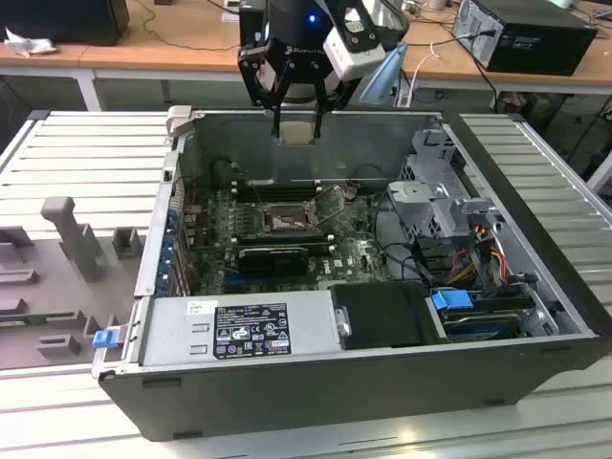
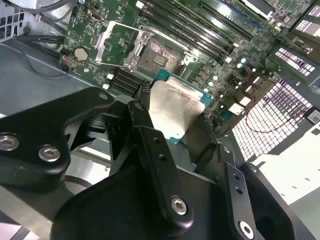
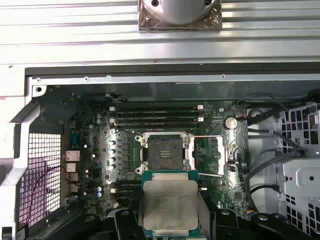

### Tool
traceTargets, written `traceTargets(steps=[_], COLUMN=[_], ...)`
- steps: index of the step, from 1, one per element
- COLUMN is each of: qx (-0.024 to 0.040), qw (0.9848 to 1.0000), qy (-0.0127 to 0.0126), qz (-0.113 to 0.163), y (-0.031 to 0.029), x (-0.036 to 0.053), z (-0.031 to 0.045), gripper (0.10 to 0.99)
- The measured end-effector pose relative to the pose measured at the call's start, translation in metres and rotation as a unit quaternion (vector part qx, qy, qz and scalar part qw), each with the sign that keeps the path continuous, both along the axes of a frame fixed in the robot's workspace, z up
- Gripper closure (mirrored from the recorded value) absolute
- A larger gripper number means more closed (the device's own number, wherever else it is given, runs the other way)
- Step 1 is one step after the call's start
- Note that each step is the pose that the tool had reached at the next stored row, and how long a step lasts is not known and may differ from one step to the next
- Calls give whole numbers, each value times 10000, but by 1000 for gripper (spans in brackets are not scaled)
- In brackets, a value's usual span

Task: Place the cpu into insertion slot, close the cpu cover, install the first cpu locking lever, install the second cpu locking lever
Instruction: 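Place the cpu into insertion slot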

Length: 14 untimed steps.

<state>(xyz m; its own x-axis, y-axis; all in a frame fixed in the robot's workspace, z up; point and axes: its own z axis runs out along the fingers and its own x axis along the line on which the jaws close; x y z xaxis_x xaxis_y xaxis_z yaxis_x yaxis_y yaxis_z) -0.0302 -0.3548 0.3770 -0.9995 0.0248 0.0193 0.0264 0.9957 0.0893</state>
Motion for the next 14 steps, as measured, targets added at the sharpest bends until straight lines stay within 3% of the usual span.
traceTargets(steps=[14], qx=[0], qw=[9996], qy=[0], qz=[-266], y=[0], x=[0], z=[0], gripper=[557])
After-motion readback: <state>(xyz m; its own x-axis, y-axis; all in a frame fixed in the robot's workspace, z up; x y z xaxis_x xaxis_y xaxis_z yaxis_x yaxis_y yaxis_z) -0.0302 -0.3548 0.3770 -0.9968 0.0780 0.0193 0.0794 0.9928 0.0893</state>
